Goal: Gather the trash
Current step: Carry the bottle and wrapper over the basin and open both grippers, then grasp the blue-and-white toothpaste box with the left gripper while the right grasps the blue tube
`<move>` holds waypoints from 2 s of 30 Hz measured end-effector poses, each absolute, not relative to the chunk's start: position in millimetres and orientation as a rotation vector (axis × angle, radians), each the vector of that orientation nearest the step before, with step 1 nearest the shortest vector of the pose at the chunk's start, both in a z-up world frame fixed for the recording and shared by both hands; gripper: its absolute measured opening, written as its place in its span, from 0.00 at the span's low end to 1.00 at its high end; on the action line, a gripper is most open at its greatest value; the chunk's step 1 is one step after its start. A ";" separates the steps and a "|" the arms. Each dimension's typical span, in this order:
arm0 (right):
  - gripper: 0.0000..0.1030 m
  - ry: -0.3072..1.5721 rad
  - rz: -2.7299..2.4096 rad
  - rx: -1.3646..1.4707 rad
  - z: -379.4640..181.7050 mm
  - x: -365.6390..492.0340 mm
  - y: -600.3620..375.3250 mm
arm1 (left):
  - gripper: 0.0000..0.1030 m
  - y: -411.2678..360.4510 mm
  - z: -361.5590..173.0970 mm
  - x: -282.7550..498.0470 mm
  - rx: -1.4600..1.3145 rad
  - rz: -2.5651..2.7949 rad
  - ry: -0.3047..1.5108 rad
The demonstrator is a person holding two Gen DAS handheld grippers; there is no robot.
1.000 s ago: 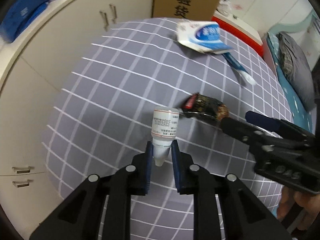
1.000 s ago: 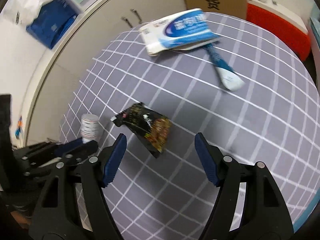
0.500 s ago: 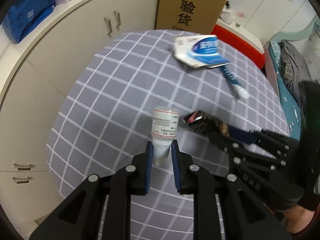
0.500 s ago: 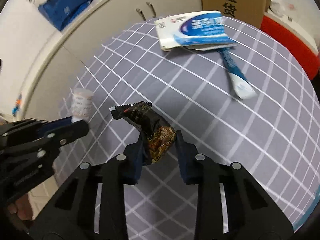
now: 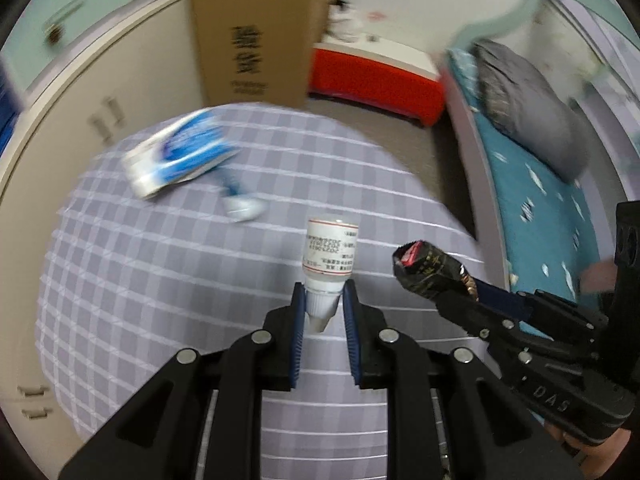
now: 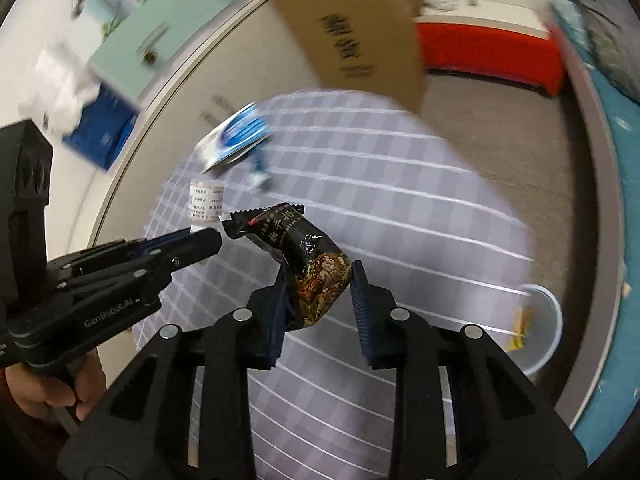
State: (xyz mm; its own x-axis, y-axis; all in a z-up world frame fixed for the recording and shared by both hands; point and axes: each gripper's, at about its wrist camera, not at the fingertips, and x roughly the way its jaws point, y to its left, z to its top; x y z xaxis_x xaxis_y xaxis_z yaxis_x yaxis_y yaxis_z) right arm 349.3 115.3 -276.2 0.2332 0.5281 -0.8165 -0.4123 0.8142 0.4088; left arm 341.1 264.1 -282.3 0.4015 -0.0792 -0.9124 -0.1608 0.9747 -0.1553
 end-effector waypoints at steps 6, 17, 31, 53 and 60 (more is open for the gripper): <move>0.28 1.127 0.499 0.199 -263.3 351.7 -5.7 | 0.17 150.6 -275.7 369.2 -0.137 -0.102 1.170; 0.28 1.080 0.283 0.308 -255.0 337.9 -167.1 | 0.17 -17.0 -280.3 391.5 -0.016 -0.311 1.208; 0.28 1.069 0.207 0.358 -257.2 329.6 -231.0 | 0.60 -79.7 -286.7 402.1 0.010 -0.335 1.237; 0.28 1.088 0.257 0.347 -265.0 340.6 -205.5 | 0.65 -42.4 -274.5 410.4 -0.012 -0.213 1.219; 0.43 1.096 0.250 0.359 -269.2 345.6 -203.3 | 0.66 -33.9 -270.9 408.7 -0.013 -0.182 1.207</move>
